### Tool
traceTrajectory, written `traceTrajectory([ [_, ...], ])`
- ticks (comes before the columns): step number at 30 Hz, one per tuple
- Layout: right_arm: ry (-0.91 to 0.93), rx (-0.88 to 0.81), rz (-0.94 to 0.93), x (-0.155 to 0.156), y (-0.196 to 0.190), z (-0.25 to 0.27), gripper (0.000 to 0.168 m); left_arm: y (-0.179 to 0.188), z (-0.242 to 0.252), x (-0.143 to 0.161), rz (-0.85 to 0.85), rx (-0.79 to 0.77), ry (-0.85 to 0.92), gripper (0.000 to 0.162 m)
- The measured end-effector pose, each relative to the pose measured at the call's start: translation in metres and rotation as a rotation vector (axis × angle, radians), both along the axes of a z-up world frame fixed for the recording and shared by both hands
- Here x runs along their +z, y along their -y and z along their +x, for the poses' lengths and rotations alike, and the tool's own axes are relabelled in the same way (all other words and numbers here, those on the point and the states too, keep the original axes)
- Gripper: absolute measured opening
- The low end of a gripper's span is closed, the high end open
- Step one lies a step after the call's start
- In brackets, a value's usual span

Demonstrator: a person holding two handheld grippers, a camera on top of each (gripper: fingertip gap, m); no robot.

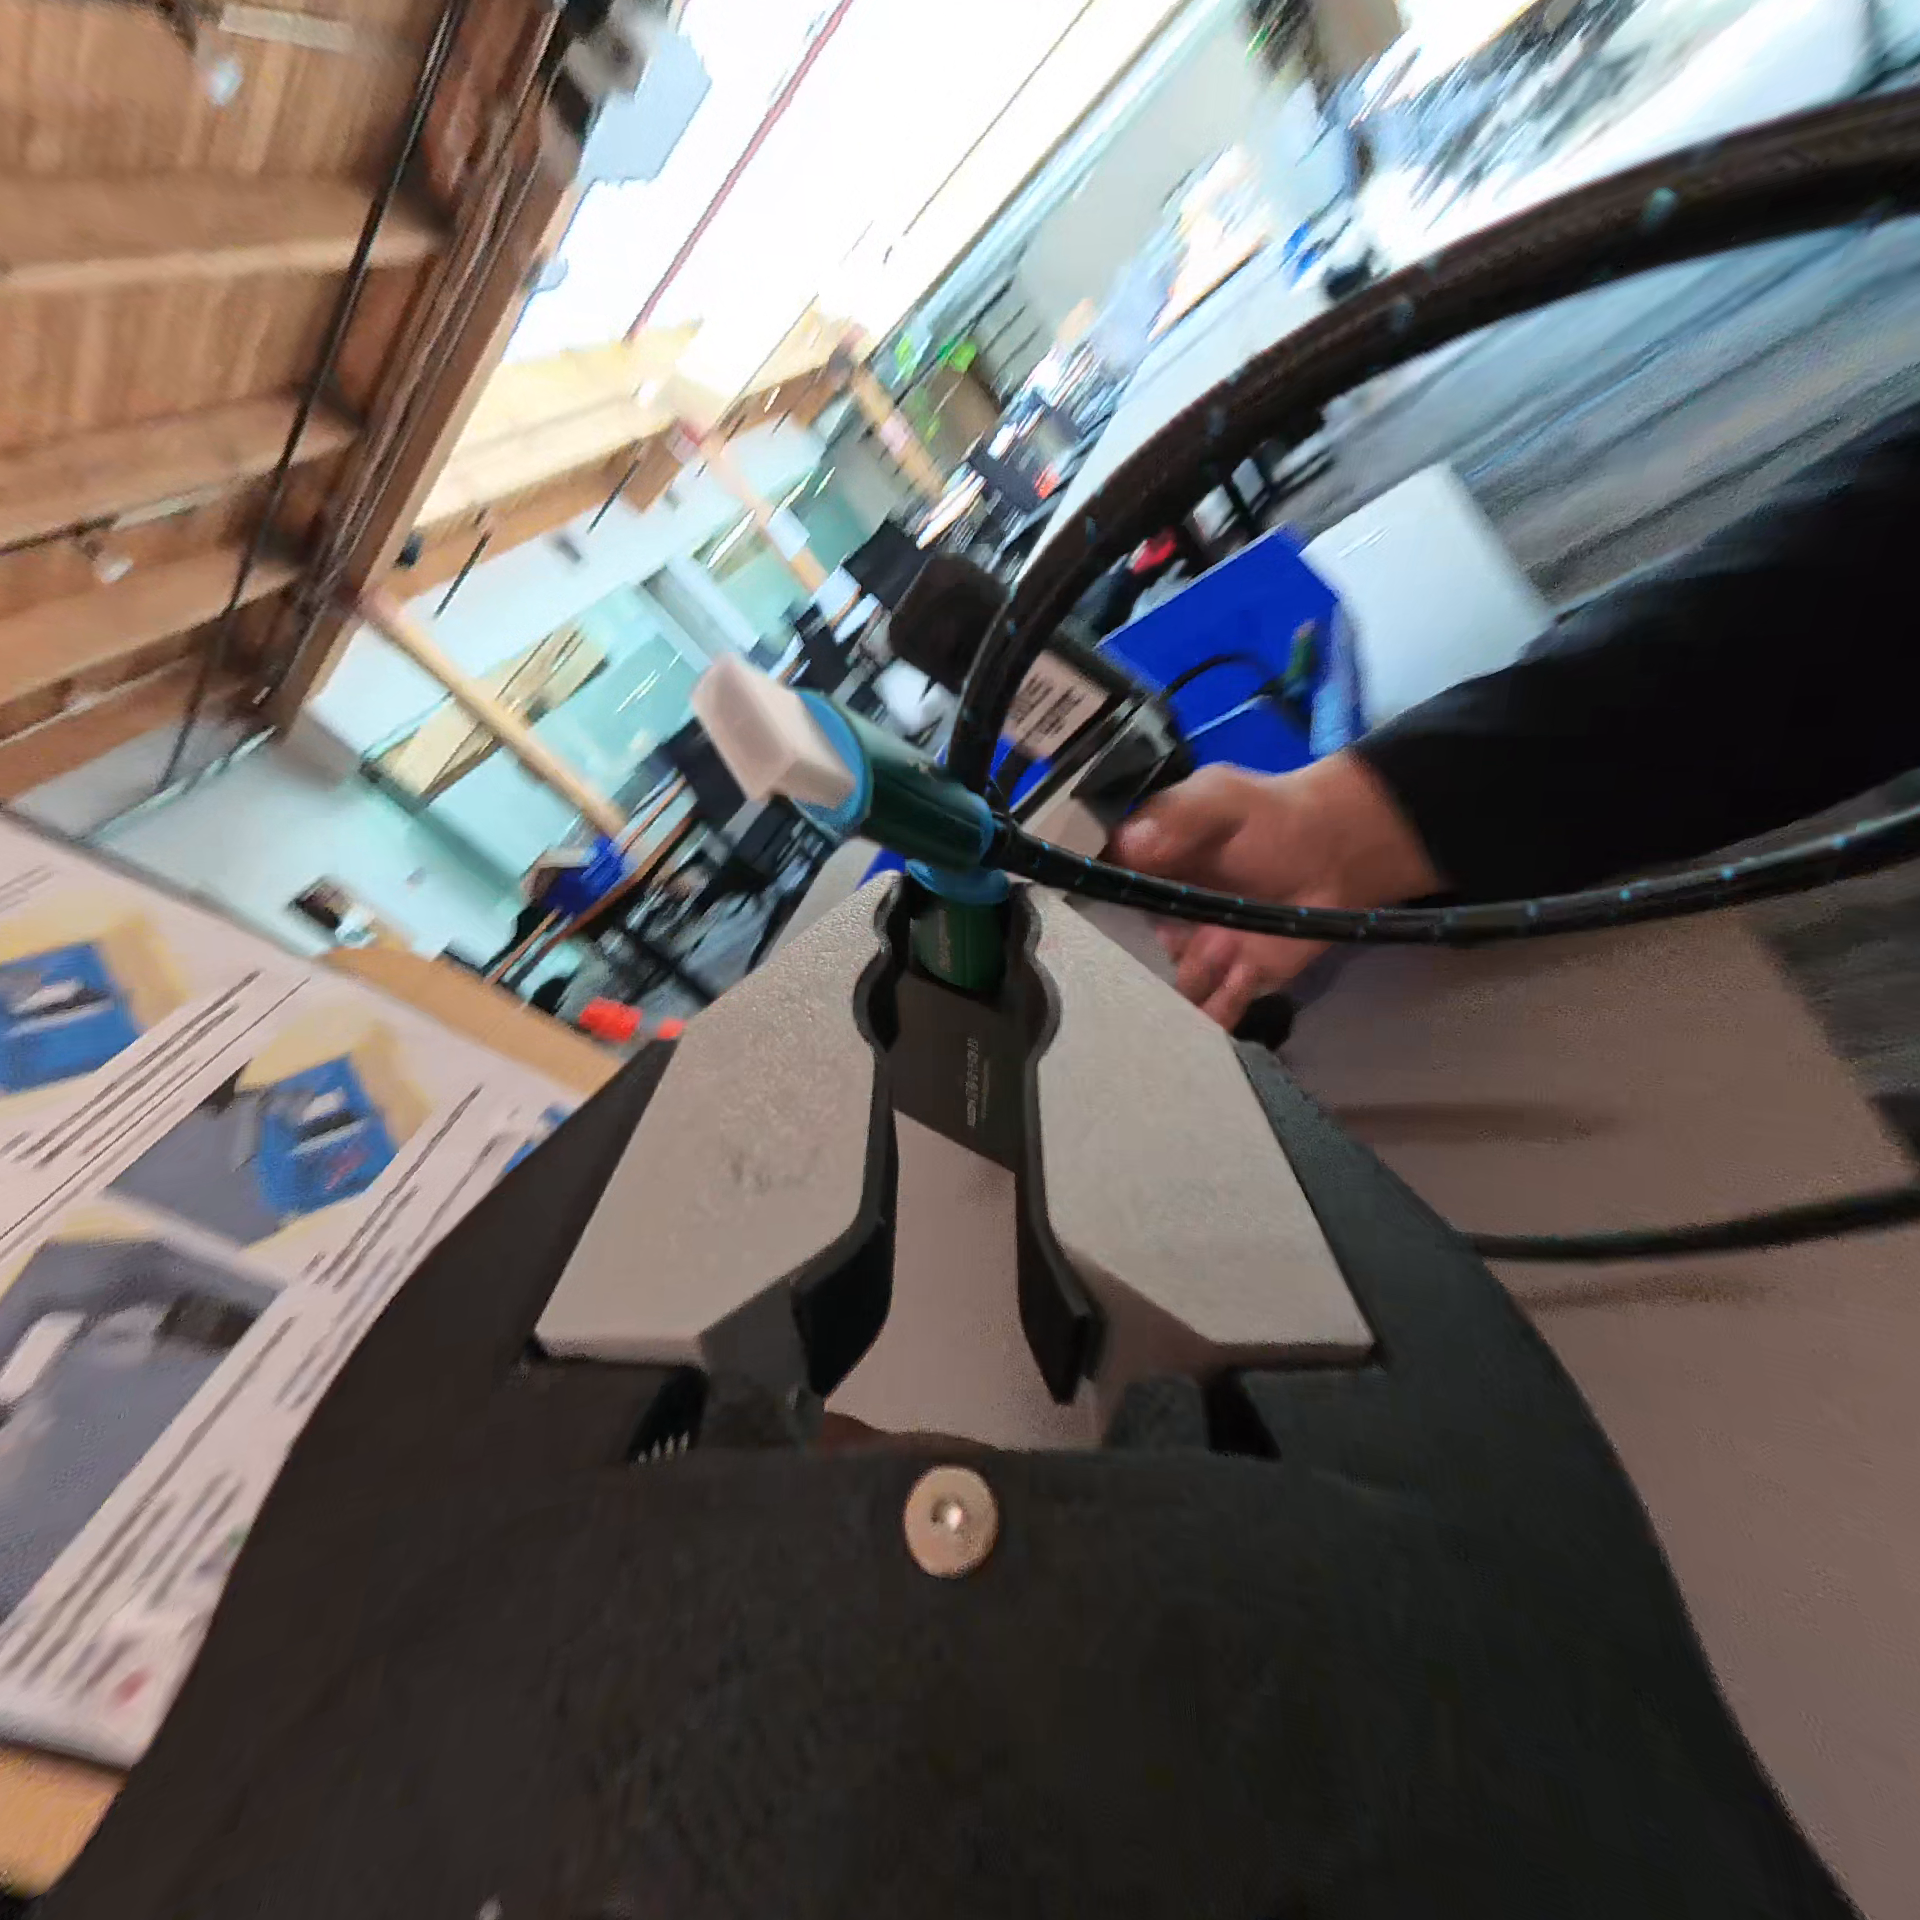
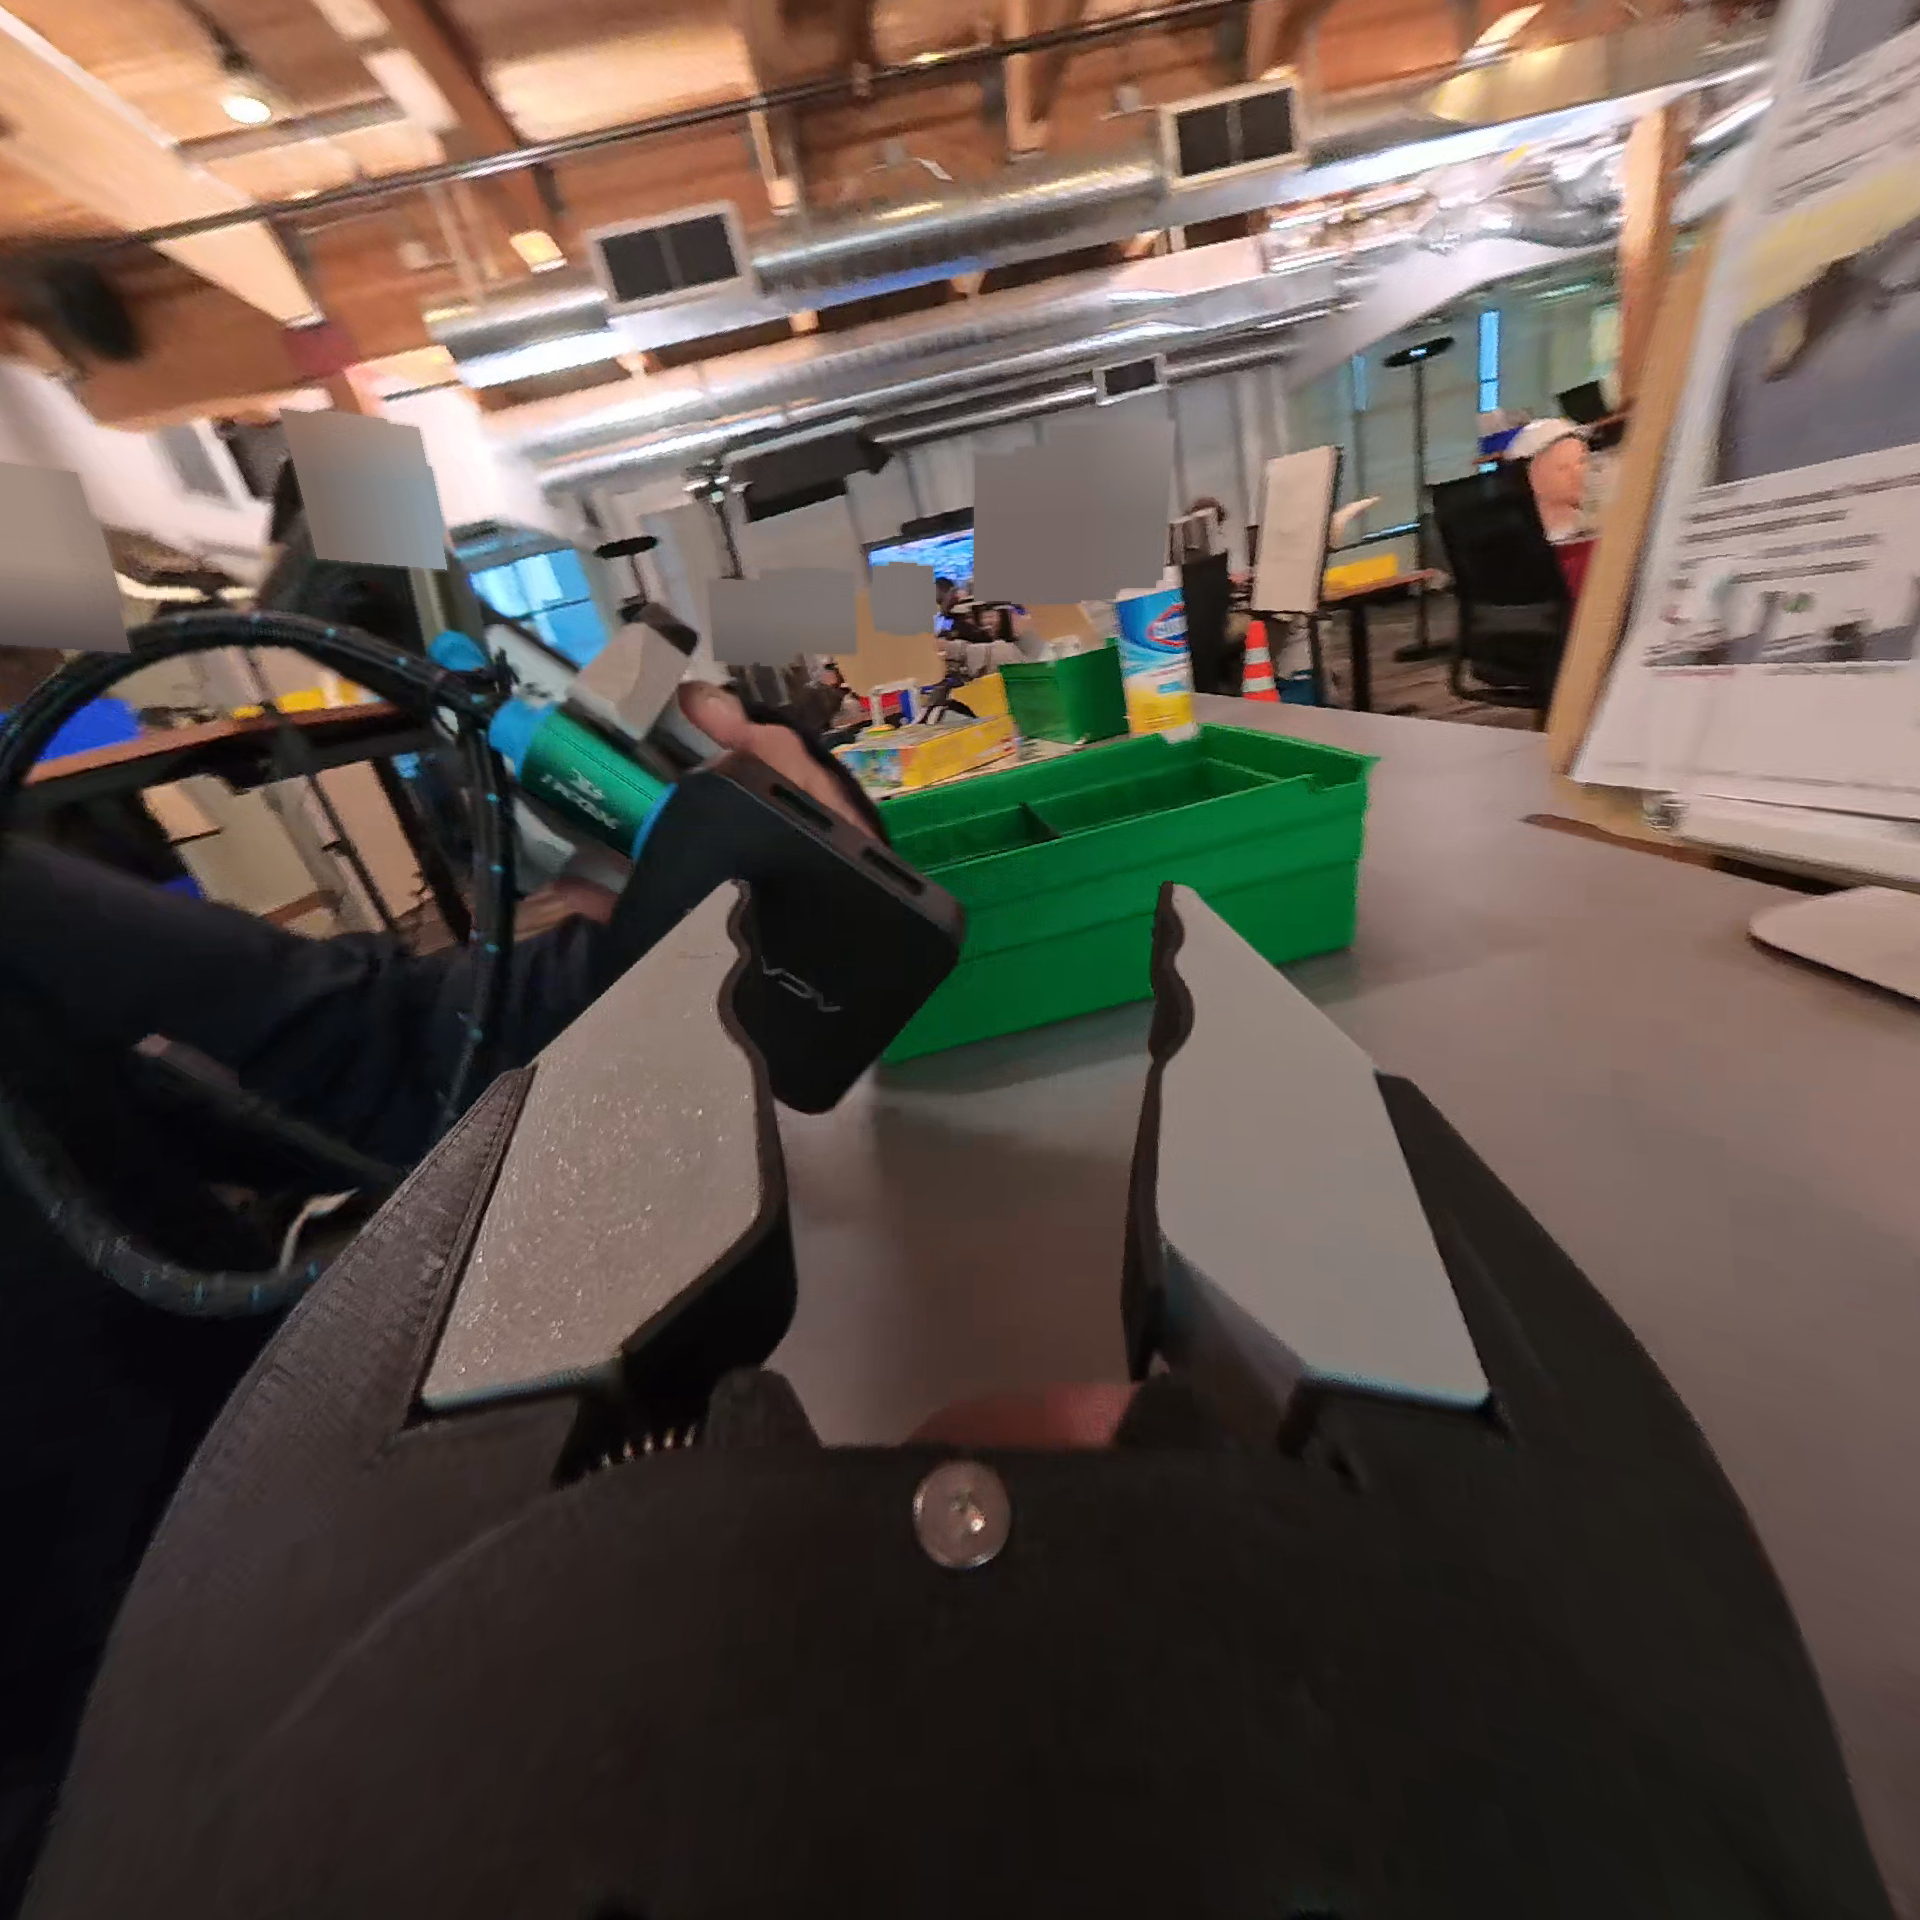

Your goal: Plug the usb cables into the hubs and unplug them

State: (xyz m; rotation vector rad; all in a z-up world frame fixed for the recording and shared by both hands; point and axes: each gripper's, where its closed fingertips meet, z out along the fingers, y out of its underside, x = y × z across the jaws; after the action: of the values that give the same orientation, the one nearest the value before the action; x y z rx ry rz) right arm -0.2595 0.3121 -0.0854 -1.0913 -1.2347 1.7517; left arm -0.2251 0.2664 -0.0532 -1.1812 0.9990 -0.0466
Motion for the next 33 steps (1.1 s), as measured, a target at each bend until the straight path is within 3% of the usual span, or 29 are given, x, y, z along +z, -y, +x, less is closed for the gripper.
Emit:
traceTrajectory([
  [6,0.02,0.291,-0.021,-0.005,0.045,0.01,0.074,0.037,0.003,0.017,0.029,-0.199,0.121,0.017],
  [10,0.03,0.419,-0.057,-0.007,0.064,0.015,0.067,0.038,0.005,0.011,-0.002,-0.245,0.148,0.016],
  [12,0.033,0.47,-0.081,-0.009,0.071,0.015,0.051,0.034,0.007,0.005,-0.011,-0.25,0.151,0.017],
  [15,0.031,0.529,-0.153,-0.01,0.072,0.016,0.041,0.03,0.008,0.004,-0.029,-0.274,0.202,0.017],
  [18,-0.069,0.608,-0.255,0.006,0.061,0.028,0.014,0.025,-0.001,0.014,-0.038,-0.281,0.307,0.017],
  [21,-0.166,0.568,-0.303,0.019,0.045,0.032,0.01,0.014,-0.013,0.013,-0.07,-0.256,0.376,0.013],
  [27,-0.126,0.536,-0.353,0.015,0.039,0.022,0.01,0.005,-0.025,0.011,-0.13,-0.26,0.5,0.013],
  [30,-0.176,0.451,-0.29,0.019,0.034,0.021,0.01,0.002,-0.028,0.011,-0.141,-0.224,0.516,0.012],
  [33,-0.247,0.405,-0.301,0.029,0.023,0.027,0.01,-0.007,-0.032,0.005,-0.164,-0.152,0.515,0.024],
])
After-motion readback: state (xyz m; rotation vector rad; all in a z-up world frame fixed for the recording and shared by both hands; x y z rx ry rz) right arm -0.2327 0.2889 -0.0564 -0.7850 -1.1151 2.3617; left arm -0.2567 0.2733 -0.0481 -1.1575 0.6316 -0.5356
